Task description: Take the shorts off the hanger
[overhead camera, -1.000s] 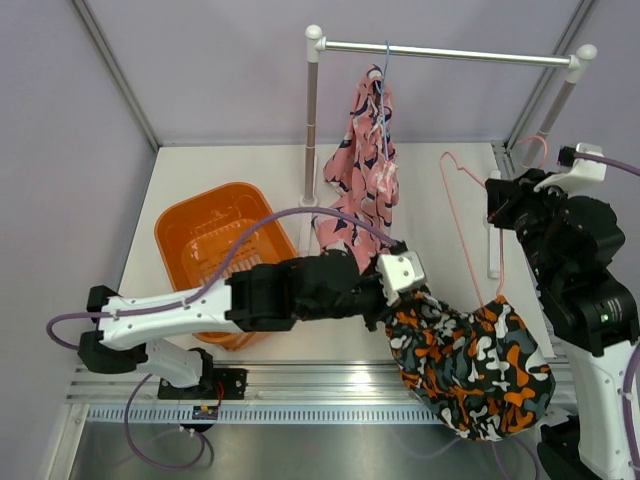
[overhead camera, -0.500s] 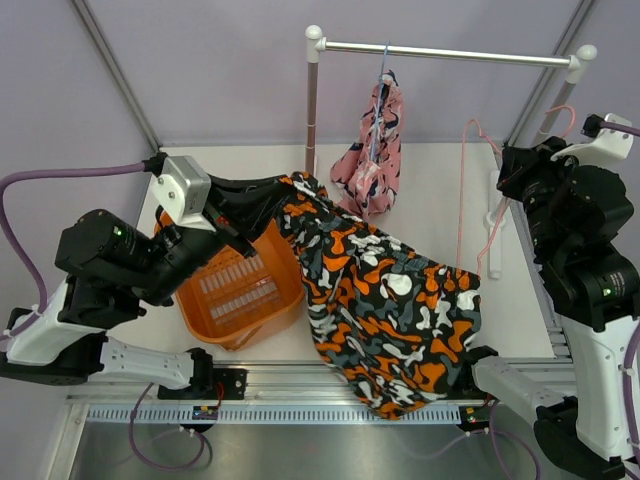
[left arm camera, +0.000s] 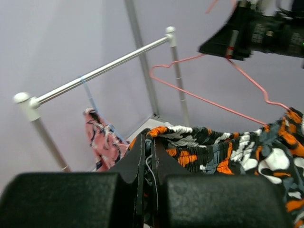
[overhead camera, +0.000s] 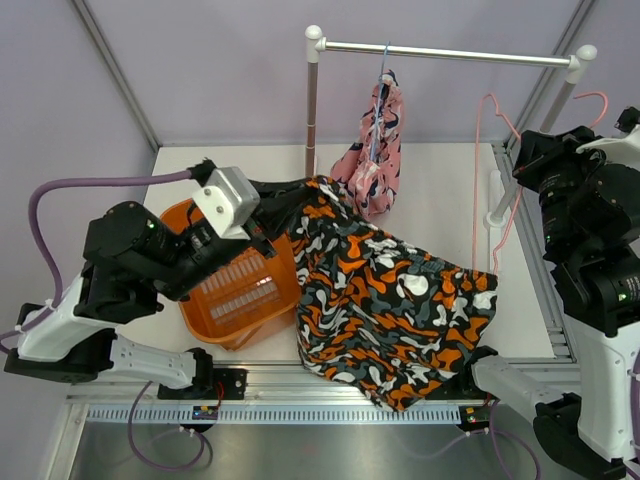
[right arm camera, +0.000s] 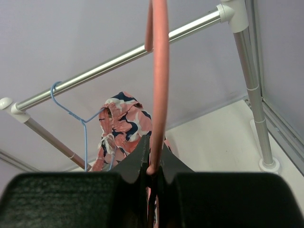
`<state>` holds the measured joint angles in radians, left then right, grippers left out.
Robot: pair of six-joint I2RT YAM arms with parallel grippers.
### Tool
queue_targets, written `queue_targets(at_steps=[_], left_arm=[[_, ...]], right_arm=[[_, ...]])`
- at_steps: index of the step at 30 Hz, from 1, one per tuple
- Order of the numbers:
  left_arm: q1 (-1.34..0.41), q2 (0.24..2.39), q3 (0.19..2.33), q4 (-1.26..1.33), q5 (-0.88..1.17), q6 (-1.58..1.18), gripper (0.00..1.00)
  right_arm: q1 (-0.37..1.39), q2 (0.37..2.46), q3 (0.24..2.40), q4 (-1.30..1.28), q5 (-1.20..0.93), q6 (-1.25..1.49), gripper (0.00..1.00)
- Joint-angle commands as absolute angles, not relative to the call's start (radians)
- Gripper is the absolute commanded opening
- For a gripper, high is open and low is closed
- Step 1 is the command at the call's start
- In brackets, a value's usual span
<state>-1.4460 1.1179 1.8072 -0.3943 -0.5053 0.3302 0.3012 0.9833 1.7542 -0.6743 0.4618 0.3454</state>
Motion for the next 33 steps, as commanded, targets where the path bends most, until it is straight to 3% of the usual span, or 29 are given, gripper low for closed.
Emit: queue_targets(at_steps=[1, 5, 9, 13, 16, 20, 21, 24, 28, 33], left_arm=[[-1.445, 1.144, 1.8, -0.483, -0.278, 0.299, 0.0], [-1.445, 1.15, 1.723, -0.494, -0.062, 0.264, 0.0], [-1.445, 1.161, 1.684, -0.483, -0.025, 0.252, 0.0], [-1.445, 1.172, 1.689, -0.469, -0.092, 0.262, 0.0], [-1.445, 1.166, 1.697, -0.398, -0.323, 0.308, 0.0], [-1.443, 1.16, 1.744, -0.083, -0.763, 0.549, 0.0], [-1.442, 1.146, 1.775, -0.008, -0.788, 0.681, 0.0], [-1.442, 1.097, 1.842, 0.271, -0.773, 0.893, 0.0], [-1.442, 1.051, 1.951, 0.406, -0.698, 0.992, 0.0], [-1.442, 1.0, 1.875, 0.684, -0.609, 1.202, 0.0]], right_arm=[[0.305, 0.997, 1.76, -0.586, 0.469, 0.351, 0.0], [0.305, 0.951, 1.684, -0.5, 0.416, 0.36, 0.0], [0.307, 0.927, 1.638, -0.451, 0.373, 0.365, 0.0], [0.305, 0.925, 1.649, -0.449, 0.373, 0.367, 0.0], [0.307, 0.934, 1.661, -0.472, 0.374, 0.361, 0.0], [0.305, 0.92, 1.637, -0.476, 0.382, 0.353, 0.0], [0.305, 0.919, 1.638, -0.479, 0.382, 0.347, 0.0], [0.305, 0.922, 1.646, -0.499, 0.376, 0.344, 0.0], [0.305, 0.919, 1.658, -0.523, 0.37, 0.336, 0.0], [0.307, 0.923, 1.674, -0.552, 0.361, 0.327, 0.0]])
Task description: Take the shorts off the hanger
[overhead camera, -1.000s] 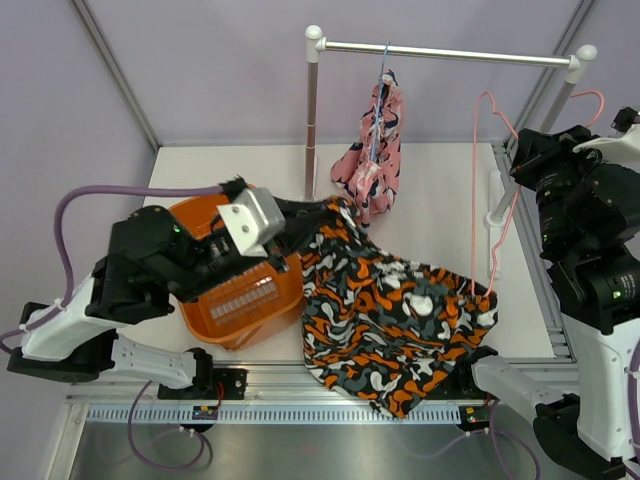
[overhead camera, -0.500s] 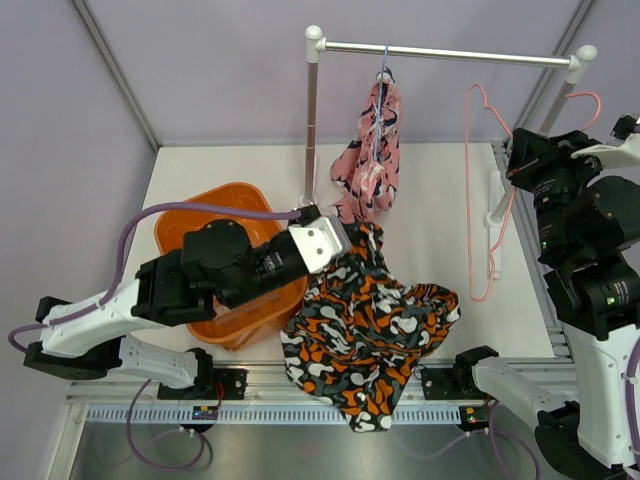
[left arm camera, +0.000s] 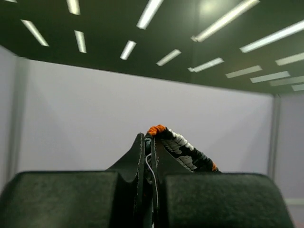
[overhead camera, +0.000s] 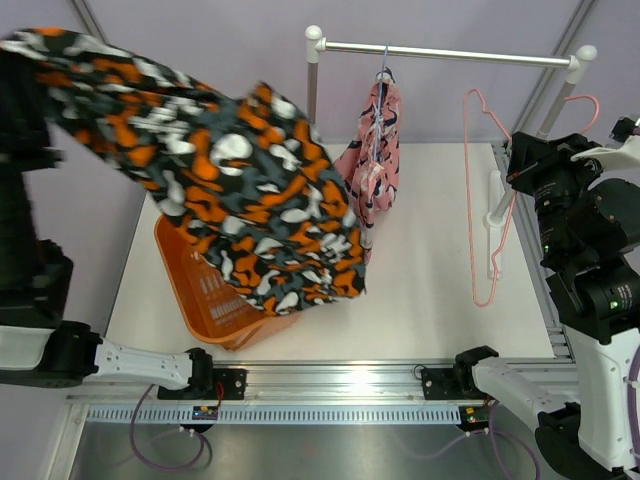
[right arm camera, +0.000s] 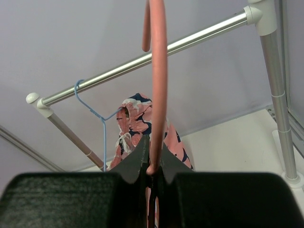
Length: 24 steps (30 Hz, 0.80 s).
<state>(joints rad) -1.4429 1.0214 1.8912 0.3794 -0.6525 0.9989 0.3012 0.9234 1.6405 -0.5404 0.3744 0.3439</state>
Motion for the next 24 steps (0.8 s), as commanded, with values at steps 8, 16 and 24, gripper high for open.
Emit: queue_targets(at_steps=[8, 16, 24], left_arm=[[-1.442, 0.927, 1.636, 0.779, -0.629, 1.281, 0.0], [-1.329, 0.89, 1.428, 0.466, -0.597, 0.91, 0.0], [-1.017, 1.015, 1.575, 0.137, -0.43, 0.519, 0.0]], right_arm=[[0.305, 0.911, 1.631, -0.555, 0.351, 0.322, 0.0], [0.305, 0.838, 1.551, -0.558, 0.348, 0.339, 0.0], [0.305, 0.796, 1.529, -0.587, 0.359, 0.327, 0.0]])
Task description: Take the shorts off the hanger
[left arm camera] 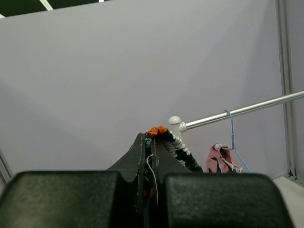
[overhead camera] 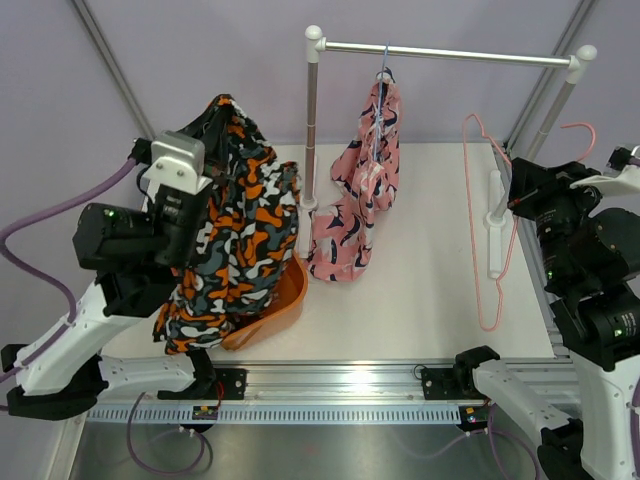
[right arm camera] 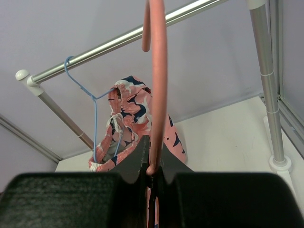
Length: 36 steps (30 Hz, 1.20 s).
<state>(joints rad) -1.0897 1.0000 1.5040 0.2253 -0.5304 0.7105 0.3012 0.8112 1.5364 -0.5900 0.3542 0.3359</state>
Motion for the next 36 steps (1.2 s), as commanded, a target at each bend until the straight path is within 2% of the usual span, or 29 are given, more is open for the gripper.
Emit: queue_targets(at_steps=[1, 8, 13, 14, 15, 18, 19, 21, 25, 29, 33, 36], left_arm=[[-0.99, 1.026, 1.589, 0.094, -0.41, 0.491, 0.0], [-0.674, 1.138, 1.715, -0.116, -0.371, 0.153, 0.0], [-0.457, 1.166, 1.689, -0.253, -0.48, -0.064, 0.0], [-0.405, 1.172, 1.698, -0.294, -0.454, -0.195, 0.0], [-0.28, 1.177, 1.703, -0.332, -0.412, -0.265, 0.0], [-0.041, 1.178, 1.666, -0.393, -0.194, -0.504, 0.0], [-0.003, 1.186, 1.637, -0.406, -0.101, -0.55, 0.0], [0.093, 1.187, 1.599, -0.413, -0.045, -0.652, 0.0], [0.112, 1.138, 1.396, -0.326, -0.006, -0.77, 0.0], [0.08, 1.04, 1.057, -0.243, 0.022, -0.891, 0.0], [-0.049, 0.974, 0.846, -0.221, -0.157, -0.9, 0.0], [-0.095, 0.953, 0.741, -0.232, -0.213, -0.917, 0.0]], right_arm=[[0.305, 0.79, 1.528, -0.588, 0.36, 0.325, 0.0], [0.305, 0.784, 1.514, -0.595, 0.357, 0.314, 0.0], [0.307, 0.788, 1.506, -0.592, 0.345, 0.31, 0.0], [0.305, 0.792, 1.508, -0.591, 0.341, 0.31, 0.0], [0.305, 0.799, 1.509, -0.595, 0.338, 0.311, 0.0], [0.307, 0.808, 1.517, -0.597, 0.322, 0.311, 0.0], [0.305, 0.808, 1.517, -0.597, 0.319, 0.311, 0.0], [0.305, 0.81, 1.511, -0.592, 0.316, 0.313, 0.0], [0.305, 0.81, 1.49, -0.588, 0.305, 0.318, 0.0], [0.305, 0.811, 1.474, -0.578, 0.284, 0.327, 0.0], [0.307, 0.844, 1.483, -0.586, 0.255, 0.324, 0.0], [0.305, 0.873, 1.505, -0.598, 0.238, 0.31, 0.0]])
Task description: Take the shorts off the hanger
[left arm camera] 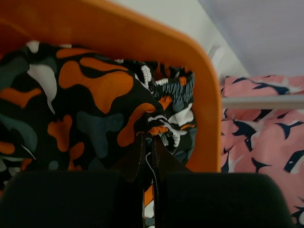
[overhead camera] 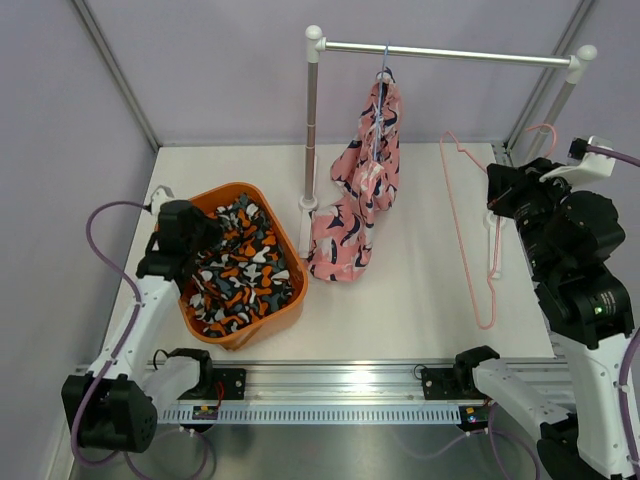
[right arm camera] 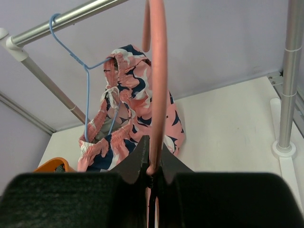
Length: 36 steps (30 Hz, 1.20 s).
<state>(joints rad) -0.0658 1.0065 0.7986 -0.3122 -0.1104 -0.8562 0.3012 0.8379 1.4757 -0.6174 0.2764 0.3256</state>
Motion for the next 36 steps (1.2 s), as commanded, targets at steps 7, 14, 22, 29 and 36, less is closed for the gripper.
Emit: queue_targets(at_steps=[7, 14, 22, 29, 36], left_arm=[[-0.107, 1.006, 0.551, -0.156, -0.15, -0.966, 0.16], [-0.107, 0.959, 0.649, -0.173, -0.078, -0.85, 0.99], [-0.109, 0.908, 0.928, -0.342, 0.17, -0.61, 0.99], [-0.11, 0.873, 1.078, -0.526, 0.365, -0.413, 0.99], [-0.182, 0.772, 1.031, -0.502, 0.339, -0.396, 0.99]], right_arm=[[0.307, 0.937, 1.56, -0.623, 0.195, 0.296, 0.0], [0.305, 1.012, 1.603, -0.661, 0.156, 0.238, 0.0], [0.301, 1.084, 1.62, -0.577, 0.161, 0.053, 0.0], [0.174, 1.103, 1.531, -0.336, -0.079, 0.008, 0.0], [0.126, 1.215, 1.629, -0.27, -0.035, -0.05, 0.0]])
